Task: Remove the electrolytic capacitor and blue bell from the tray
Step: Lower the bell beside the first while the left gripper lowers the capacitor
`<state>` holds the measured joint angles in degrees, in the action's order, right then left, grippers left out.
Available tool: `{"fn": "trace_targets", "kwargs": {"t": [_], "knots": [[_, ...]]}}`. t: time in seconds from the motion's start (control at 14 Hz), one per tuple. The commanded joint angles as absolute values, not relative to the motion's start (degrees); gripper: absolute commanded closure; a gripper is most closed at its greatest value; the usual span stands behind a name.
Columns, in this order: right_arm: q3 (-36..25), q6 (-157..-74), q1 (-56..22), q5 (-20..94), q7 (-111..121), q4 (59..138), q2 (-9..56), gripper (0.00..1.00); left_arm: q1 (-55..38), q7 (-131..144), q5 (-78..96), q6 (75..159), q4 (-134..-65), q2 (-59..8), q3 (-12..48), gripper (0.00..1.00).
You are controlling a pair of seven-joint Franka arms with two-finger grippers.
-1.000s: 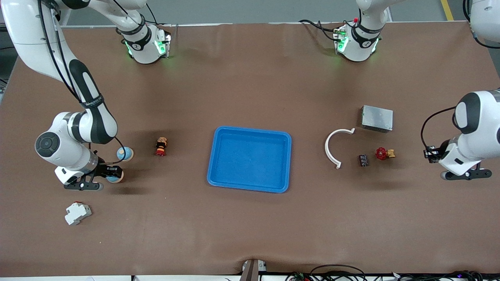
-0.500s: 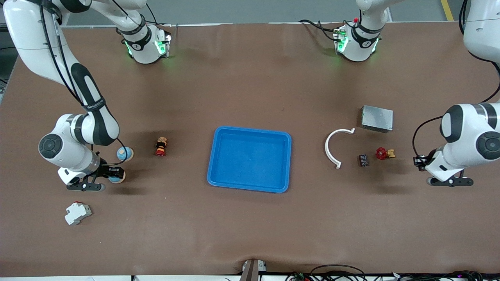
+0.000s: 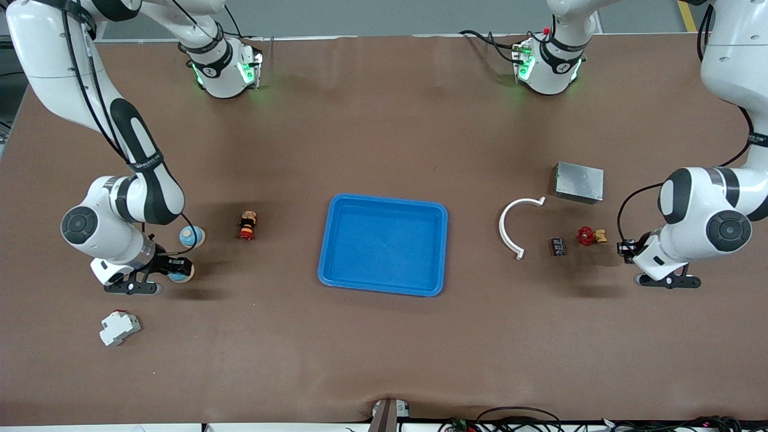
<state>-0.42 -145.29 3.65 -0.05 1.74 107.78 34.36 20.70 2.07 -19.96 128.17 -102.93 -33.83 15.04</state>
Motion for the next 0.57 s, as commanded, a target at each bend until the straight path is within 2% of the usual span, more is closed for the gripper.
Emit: {"fn": "trace_targets", "kwargs": {"t": [0.0,0.21,0.29,0.36,0.5], "knots": [[0.4,-146.0,4.5,0.9,2.7,106.8,35.2,1.0,21.7,2.6,-21.3,130.9,-104.1,-34.8,15.4,1.0],[0.4,-147.0,4.5,0.9,2.2,106.8,35.9,1.0,22.0,2.7,-21.3,133.0,-104.6,-35.5,15.4,1.0],[0.4,-147.0,4.6,0.9,2.3,106.8,35.9,0.17,22.1,2.6,-21.3,133.0,-104.6,-35.5,15.4,1.0],[0.4,-147.0,4.6,0.9,2.5,106.8,35.9,0.0,22.5,2.6,-21.3,133.1,-104.7,-35.6,15.4,1.0],[0.4,-147.1,4.6,0.9,2.5,106.8,35.9,0.0,22.6,2.6,-21.4,133.1,-104.7,-35.6,15.4,1.0]]}}
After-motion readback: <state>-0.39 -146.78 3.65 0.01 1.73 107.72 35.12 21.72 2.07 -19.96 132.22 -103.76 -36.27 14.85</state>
